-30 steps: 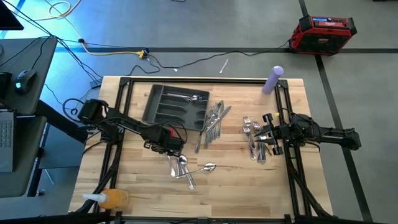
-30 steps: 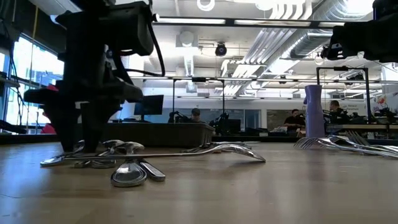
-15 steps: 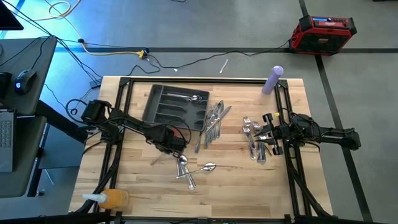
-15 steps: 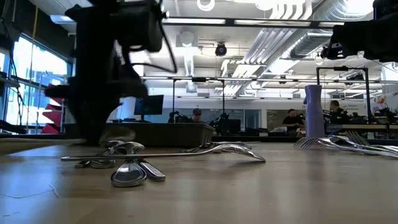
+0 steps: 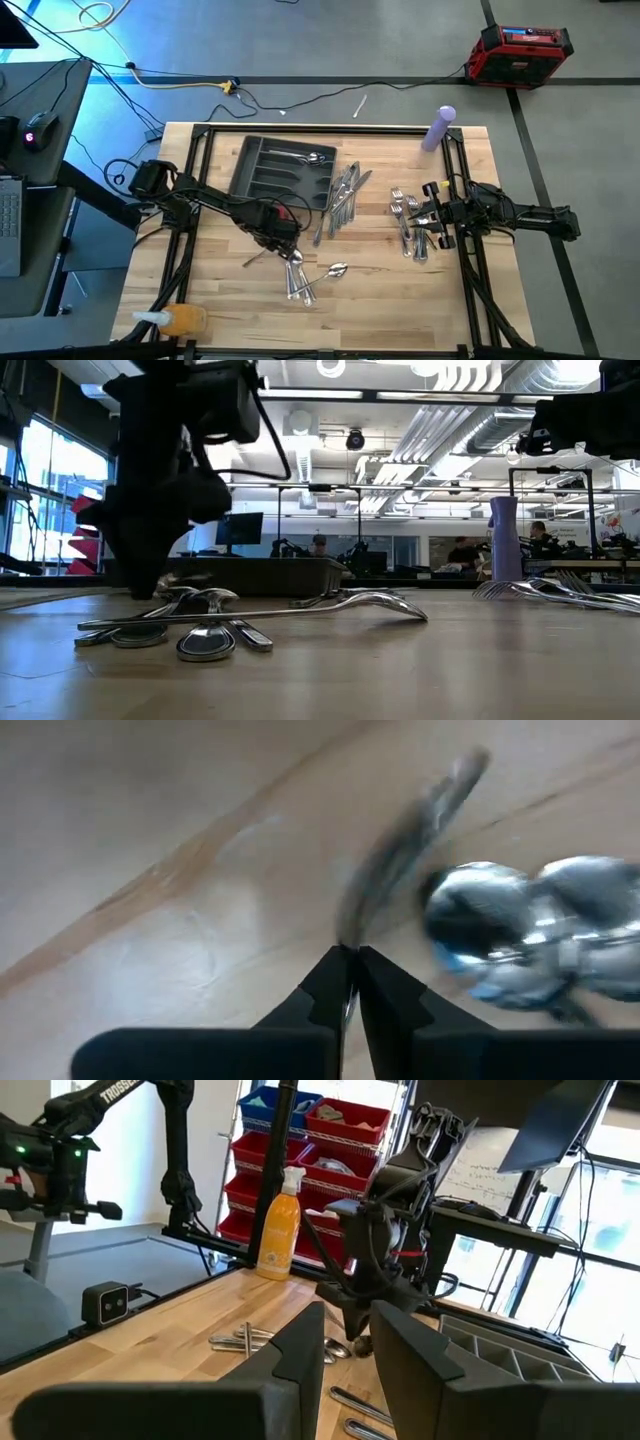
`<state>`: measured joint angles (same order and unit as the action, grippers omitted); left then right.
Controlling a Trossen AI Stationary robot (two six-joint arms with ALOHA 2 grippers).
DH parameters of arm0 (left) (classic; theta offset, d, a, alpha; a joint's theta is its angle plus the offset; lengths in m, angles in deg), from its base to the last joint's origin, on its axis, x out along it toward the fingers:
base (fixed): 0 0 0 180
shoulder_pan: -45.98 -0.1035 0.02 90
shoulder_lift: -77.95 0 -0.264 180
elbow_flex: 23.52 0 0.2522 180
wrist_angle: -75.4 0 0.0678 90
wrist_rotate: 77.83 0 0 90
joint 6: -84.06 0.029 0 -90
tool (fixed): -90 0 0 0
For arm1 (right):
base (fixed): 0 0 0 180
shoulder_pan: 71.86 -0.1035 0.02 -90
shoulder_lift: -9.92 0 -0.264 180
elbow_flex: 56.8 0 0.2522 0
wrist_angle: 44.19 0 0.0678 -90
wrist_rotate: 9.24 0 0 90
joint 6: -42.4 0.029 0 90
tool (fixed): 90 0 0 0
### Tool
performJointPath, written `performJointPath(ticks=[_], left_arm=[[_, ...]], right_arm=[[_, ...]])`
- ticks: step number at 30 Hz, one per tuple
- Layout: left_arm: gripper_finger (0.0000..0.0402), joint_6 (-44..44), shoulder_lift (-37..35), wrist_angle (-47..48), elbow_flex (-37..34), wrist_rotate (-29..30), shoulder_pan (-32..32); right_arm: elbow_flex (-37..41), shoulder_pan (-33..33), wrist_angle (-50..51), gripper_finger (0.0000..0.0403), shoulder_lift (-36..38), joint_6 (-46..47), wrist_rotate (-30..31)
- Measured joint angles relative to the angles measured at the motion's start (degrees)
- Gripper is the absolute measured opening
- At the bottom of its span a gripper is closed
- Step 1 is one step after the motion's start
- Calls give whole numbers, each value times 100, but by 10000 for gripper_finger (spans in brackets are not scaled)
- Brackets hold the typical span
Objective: Sort silverware
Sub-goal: Put the silver spoon into the organizing bin
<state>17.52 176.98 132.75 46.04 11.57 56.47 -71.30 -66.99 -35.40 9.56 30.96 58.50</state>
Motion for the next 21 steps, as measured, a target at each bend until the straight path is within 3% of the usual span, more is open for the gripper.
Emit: performJointPath(ticks=[9,12,15,19,21], left_arm=[[105,225,-5,75,-8,-6,28],[120,233,-5,127,-8,-30,131],[102,369,-5,253,-8,-7,225],[22,531,34,296,-7,106,266],[10,591,34,249,8,226,254]], right_arm=[[0,1,0,73,0,-13,0],[0,0,-2,73,0,-15,0],[0,0,-2,73,0,-25,0],[0,0,-2,73,0,-27,0],[0,1,-2,73,0,-18,0]])
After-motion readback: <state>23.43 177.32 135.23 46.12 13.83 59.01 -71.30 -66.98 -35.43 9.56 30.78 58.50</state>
